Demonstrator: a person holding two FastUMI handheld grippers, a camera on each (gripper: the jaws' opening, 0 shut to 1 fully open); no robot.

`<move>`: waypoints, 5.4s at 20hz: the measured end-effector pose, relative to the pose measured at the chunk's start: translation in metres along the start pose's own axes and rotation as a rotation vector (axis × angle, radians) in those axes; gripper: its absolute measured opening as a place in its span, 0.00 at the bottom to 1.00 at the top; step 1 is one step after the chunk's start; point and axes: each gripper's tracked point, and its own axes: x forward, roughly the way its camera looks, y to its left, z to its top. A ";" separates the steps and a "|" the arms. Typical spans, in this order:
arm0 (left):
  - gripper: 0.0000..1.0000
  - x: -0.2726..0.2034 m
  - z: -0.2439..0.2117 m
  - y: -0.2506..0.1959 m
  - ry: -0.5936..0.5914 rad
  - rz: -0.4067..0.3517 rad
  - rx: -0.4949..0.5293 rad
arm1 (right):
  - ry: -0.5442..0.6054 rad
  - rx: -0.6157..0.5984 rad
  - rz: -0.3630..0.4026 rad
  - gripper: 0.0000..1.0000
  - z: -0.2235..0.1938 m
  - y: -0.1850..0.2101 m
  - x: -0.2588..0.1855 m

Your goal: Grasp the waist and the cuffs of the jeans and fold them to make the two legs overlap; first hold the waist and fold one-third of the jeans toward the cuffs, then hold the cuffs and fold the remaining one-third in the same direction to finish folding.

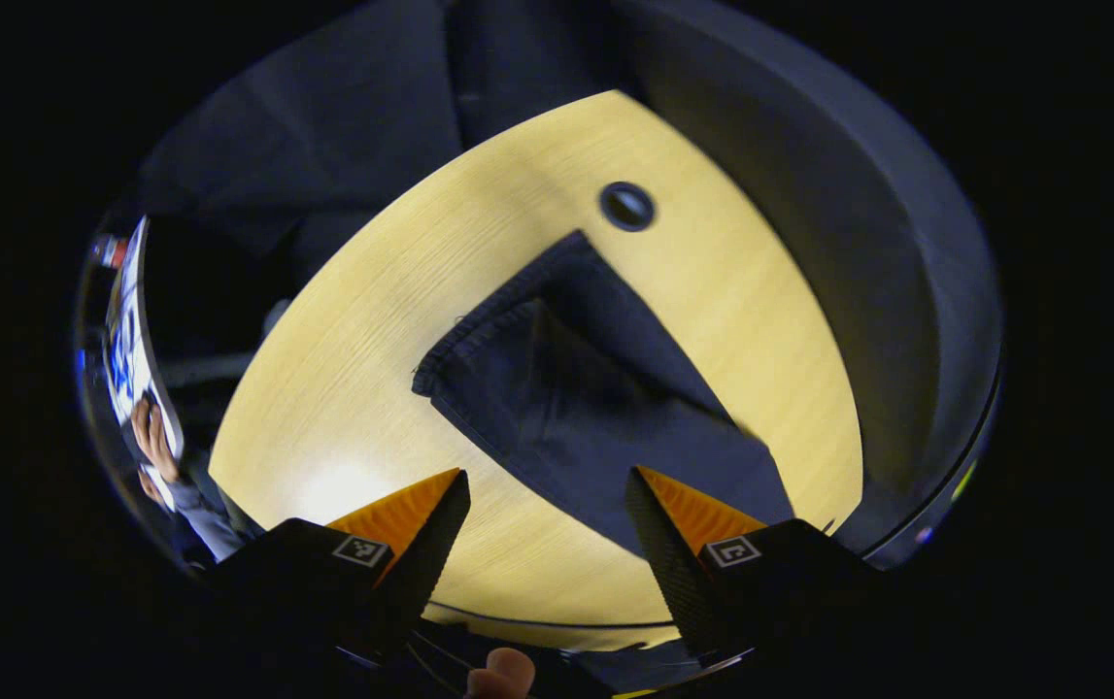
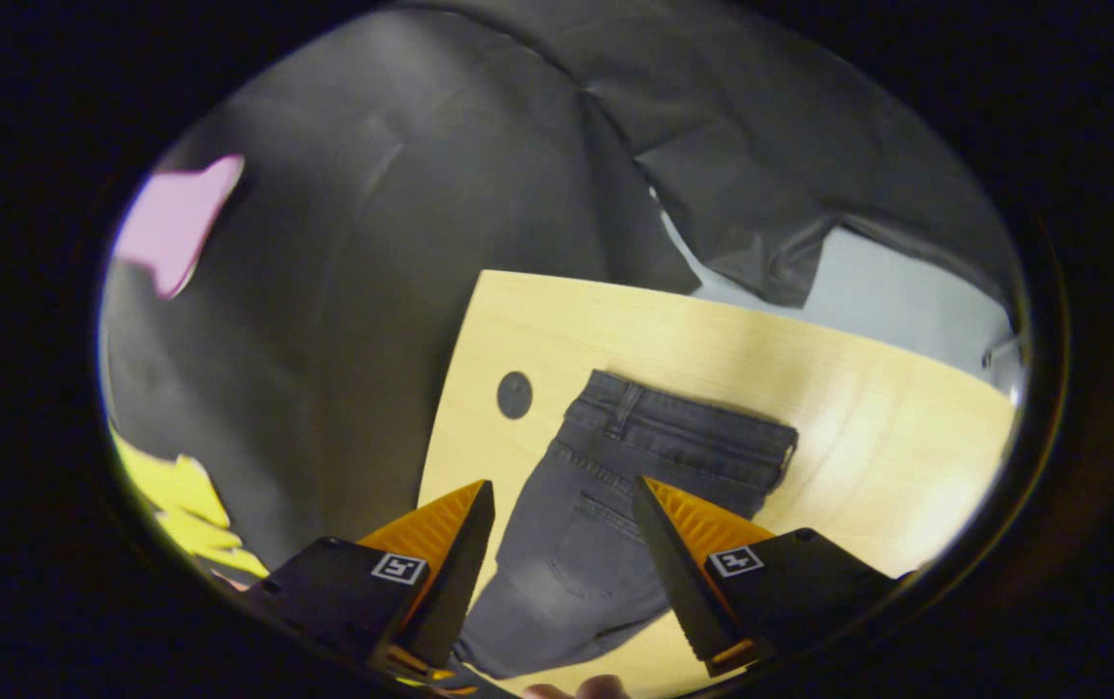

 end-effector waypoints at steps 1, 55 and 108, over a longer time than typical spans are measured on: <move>1.00 -0.024 0.001 -0.004 -0.107 -0.005 0.094 | -0.026 -0.079 0.010 0.90 -0.004 0.000 -0.017; 1.00 -0.146 -0.150 0.032 -0.757 -0.028 0.219 | -0.055 -0.376 -0.018 0.16 0.015 -0.108 0.046; 0.99 -0.039 0.014 0.140 -0.457 -0.417 -0.299 | 0.177 -1.226 0.399 0.85 -0.500 0.150 -0.078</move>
